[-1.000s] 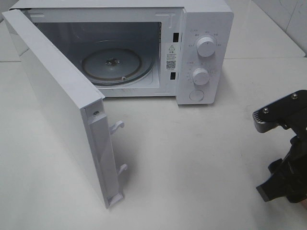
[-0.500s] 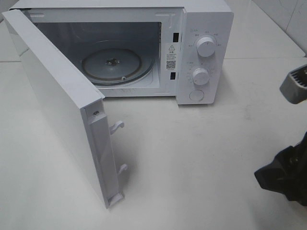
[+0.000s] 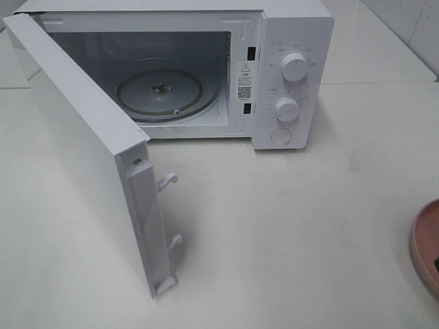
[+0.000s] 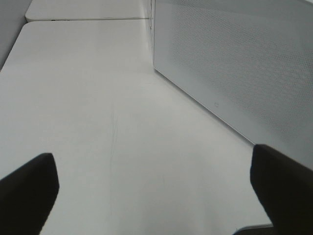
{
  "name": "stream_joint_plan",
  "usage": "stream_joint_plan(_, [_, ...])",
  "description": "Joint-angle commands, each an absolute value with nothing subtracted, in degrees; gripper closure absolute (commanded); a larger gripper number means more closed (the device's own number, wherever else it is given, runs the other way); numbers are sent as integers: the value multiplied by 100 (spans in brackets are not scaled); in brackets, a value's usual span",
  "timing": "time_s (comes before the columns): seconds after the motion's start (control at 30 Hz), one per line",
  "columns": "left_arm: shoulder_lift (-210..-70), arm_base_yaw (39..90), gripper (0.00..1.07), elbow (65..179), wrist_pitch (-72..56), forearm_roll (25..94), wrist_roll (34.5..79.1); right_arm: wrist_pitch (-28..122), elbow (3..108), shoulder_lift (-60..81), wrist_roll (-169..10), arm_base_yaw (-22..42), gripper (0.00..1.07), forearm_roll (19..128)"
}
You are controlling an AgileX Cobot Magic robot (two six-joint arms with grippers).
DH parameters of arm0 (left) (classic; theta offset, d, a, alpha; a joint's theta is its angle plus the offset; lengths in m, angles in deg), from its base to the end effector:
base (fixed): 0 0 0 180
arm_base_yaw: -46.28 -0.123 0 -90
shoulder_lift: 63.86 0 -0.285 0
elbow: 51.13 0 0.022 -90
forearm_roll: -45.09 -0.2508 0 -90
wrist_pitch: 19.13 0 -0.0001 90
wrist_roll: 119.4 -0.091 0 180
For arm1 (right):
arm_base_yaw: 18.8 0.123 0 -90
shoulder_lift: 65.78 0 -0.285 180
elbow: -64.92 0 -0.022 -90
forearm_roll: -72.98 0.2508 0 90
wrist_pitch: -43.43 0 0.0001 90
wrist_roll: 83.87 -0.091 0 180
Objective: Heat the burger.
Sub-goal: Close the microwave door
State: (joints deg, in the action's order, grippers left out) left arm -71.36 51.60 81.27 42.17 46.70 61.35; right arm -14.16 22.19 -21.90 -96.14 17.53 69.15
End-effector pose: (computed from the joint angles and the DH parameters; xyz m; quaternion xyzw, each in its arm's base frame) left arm -0.0082 -0.0015 0.2812 0.0346 0.8491 -0.0419 0.5254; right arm 0.0810 0.0532 0.2836 -0.2064 0.9284 0.0969 0.2933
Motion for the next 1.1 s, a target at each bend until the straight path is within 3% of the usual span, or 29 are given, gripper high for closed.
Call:
stream_joint_plan(0.03, [-7107, 5149, 7, 8127, 4223, 4693, 6117, -1673, 2259, -2665, -9551, 1736, 31, 6829])
stream_joint_plan(0.2, [-7107, 5149, 7, 8127, 4223, 4693, 6117, -1673, 2253, -3221, -9551, 1592, 31, 6731])
stream_joint_plan(0.67, [-7107, 5149, 7, 8127, 4223, 4693, 6117, -1381, 1623, -4797, -8943, 11, 31, 7018])
stream_joint_plan(0.73, [-7107, 5149, 7, 8127, 4223, 4693, 6117, -1381, 1623, -5215, -8840, -465, 31, 7086])
stream_joint_plan(1.1, [-7107, 5149, 7, 8127, 4223, 4693, 6117, -1376, 1623, -5994, -8823, -1215, 31, 7109])
